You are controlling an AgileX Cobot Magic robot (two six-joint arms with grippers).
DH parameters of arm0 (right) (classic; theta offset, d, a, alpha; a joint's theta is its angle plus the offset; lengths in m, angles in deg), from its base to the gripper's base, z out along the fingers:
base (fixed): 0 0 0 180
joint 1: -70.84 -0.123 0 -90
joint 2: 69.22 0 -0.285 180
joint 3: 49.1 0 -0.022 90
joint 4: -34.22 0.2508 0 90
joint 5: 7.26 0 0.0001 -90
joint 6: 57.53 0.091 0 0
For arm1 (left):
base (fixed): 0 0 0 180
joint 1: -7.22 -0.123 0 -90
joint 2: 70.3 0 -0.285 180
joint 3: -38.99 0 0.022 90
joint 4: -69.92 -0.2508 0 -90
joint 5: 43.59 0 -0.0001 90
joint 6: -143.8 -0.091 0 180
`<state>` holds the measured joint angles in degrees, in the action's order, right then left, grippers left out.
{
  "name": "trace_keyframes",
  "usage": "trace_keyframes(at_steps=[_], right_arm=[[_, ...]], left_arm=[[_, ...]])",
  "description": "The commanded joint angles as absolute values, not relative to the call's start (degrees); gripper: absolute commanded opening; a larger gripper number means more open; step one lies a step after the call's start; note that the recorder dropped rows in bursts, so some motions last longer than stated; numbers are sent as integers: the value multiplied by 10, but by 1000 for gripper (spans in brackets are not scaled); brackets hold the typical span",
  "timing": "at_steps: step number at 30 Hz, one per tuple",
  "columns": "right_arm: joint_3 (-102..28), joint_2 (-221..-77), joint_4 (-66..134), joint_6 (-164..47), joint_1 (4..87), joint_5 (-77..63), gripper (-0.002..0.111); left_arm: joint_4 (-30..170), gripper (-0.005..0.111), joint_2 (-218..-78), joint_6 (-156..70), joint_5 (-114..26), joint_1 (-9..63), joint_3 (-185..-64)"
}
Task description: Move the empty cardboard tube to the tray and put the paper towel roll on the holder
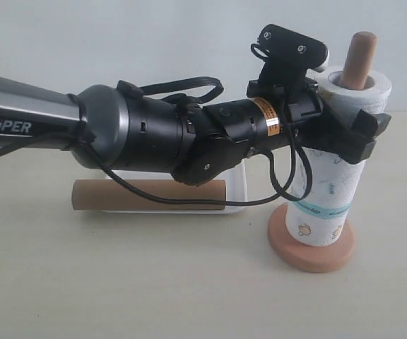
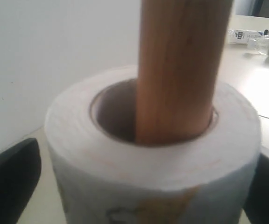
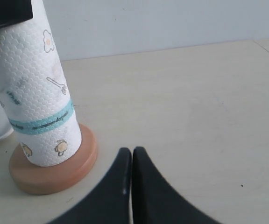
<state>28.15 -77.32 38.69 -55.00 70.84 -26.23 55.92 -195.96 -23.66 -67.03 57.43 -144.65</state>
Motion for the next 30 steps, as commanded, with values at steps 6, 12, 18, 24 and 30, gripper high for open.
trace_keyframes(at_steps=[6,12,18,24,30], right_arm=[[281,-770,386,-550,708,-257,0],[281,-770,386,-550,708,-257,0],[281,-770,386,-550,708,-257,0],[281,-770,386,-550,708,-257,0],[281,-770,386,-550,708,-257,0]], left_arm=[[528,106,-1870,-239,-672,577,-1444],[528,106,-1787,-239,-655,577,-1444],[528,92,-1703,-230,-518,577,-1444],[528,3,-1622,-206,-331,577,-1444],[534,6,-1547,-208,-164,577,-1444]])
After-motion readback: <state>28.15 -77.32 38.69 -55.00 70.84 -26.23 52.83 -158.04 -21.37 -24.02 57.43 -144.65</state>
